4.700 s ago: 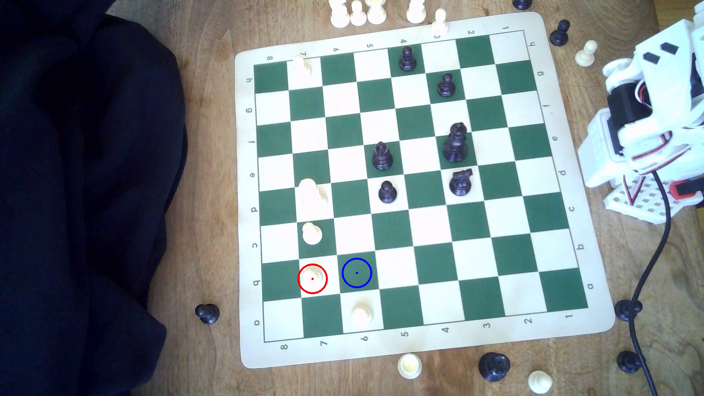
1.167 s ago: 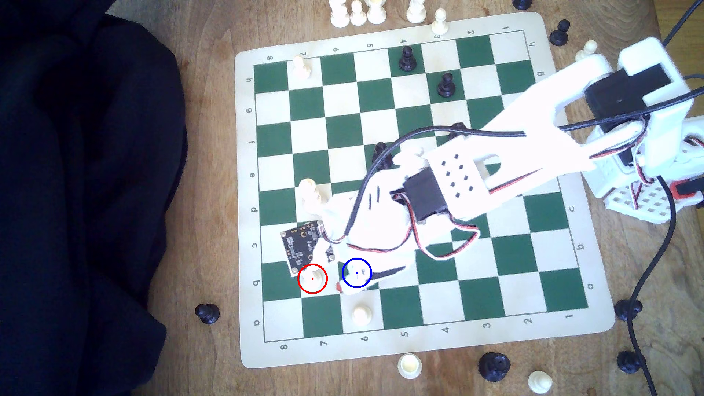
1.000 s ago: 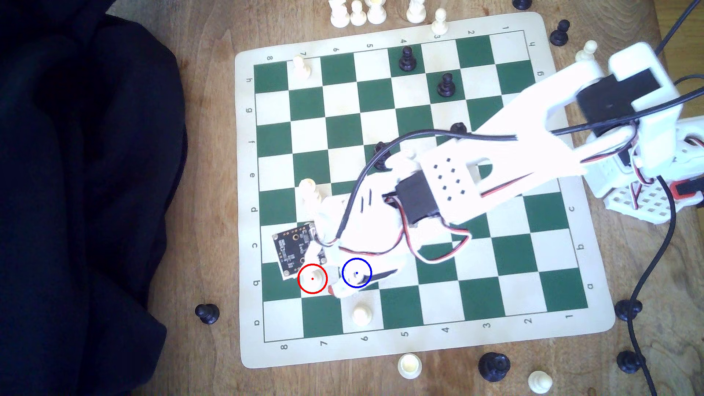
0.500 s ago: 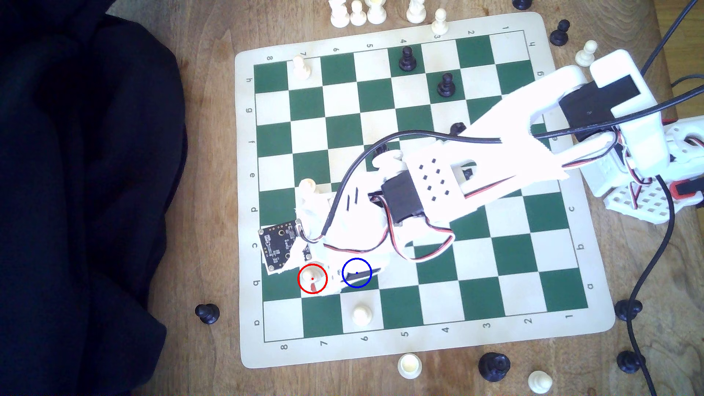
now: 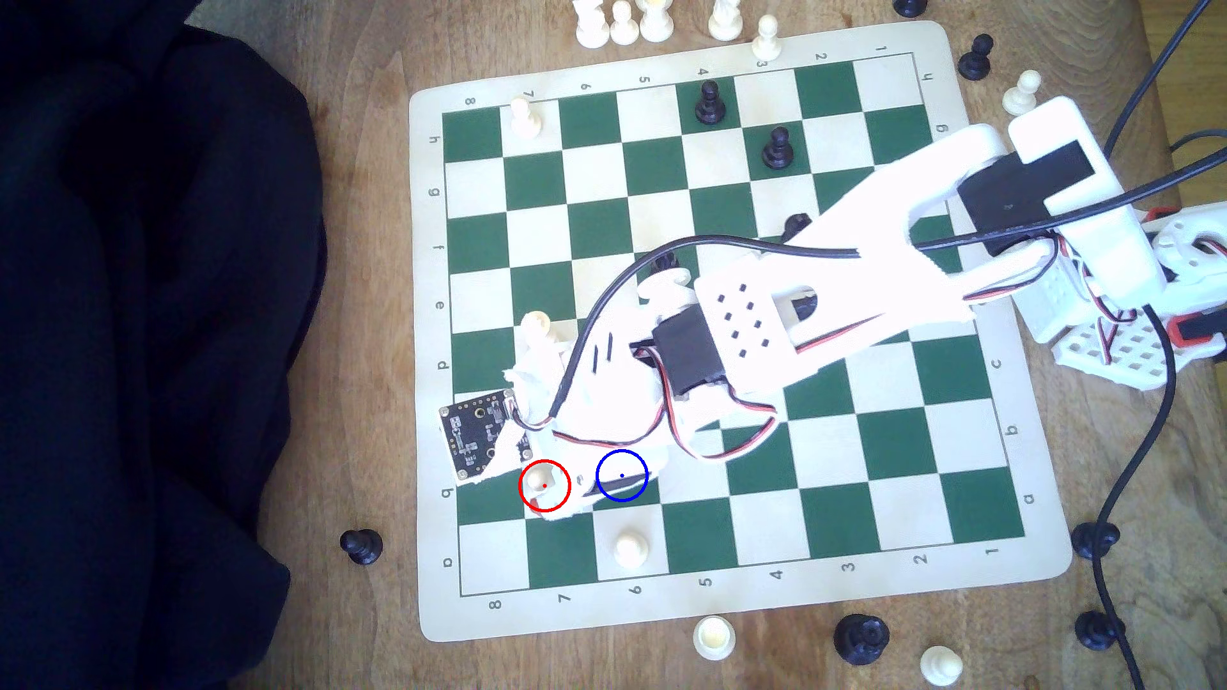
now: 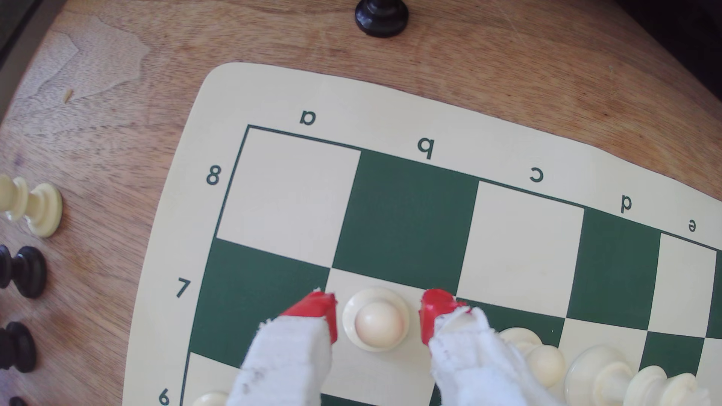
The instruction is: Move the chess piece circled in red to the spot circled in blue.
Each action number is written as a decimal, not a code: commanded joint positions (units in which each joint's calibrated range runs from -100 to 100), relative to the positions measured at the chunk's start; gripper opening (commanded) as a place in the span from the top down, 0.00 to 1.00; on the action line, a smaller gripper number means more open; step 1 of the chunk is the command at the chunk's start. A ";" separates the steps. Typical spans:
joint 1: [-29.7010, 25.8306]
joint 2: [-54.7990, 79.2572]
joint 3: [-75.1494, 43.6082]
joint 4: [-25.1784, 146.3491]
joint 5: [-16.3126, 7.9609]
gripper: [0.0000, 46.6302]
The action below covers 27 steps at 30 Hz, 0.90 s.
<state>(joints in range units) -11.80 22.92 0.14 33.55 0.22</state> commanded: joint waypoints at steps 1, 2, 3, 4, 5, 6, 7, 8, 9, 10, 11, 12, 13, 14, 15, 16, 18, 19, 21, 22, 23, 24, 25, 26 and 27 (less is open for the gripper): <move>0.18 -1.78 -4.94 -0.95 0.15 0.76; 0.18 -1.78 -4.94 -0.95 0.15 0.76; 0.18 -1.78 -4.94 -0.95 0.15 0.78; 0.18 -1.78 -4.94 -0.95 0.15 0.84; 0.18 -1.78 -4.94 -0.87 0.20 0.89; 0.18 -1.78 -4.94 -0.87 0.20 0.96; 0.18 -1.78 -4.94 -0.87 0.20 0.99; 0.18 -1.78 -5.03 -0.87 0.24 0.99; 0.18 -1.78 -5.03 -0.87 0.24 0.99; 0.18 -1.78 -5.03 -0.87 0.24 0.99; 0.11 -1.78 -5.03 -0.87 0.24 0.99; 0.11 -1.86 -5.03 -0.87 0.24 0.99; 0.03 -2.12 -5.21 -0.79 0.24 0.99; 0.03 -2.29 -5.48 -0.46 0.15 0.99; 0.03 -2.63 -6.03 0.12 0.00 0.99; 0.03 -3.14 -6.66 0.85 -0.05 0.99; 0.18 -5.68 -7.57 2.16 -0.24 0.99; 0.18 -6.79 -7.57 2.65 -0.44 0.99; 0.11 -9.42 -5.48 3.23 -0.49 0.99; -0.44 -13.07 -0.59 1.84 -0.29 0.99; -0.91 -15.45 2.77 1.02 -0.24 0.99; -1.30 -17.40 5.21 0.61 -0.24 0.99; -1.61 -19.18 7.57 -0.05 -0.34 0.99; -2.01 -21.22 10.38 -0.95 -0.44 0.99; -2.55 -23.59 14.28 -1.85 -0.49 0.99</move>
<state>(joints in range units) -12.91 12.95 7.64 34.34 -0.07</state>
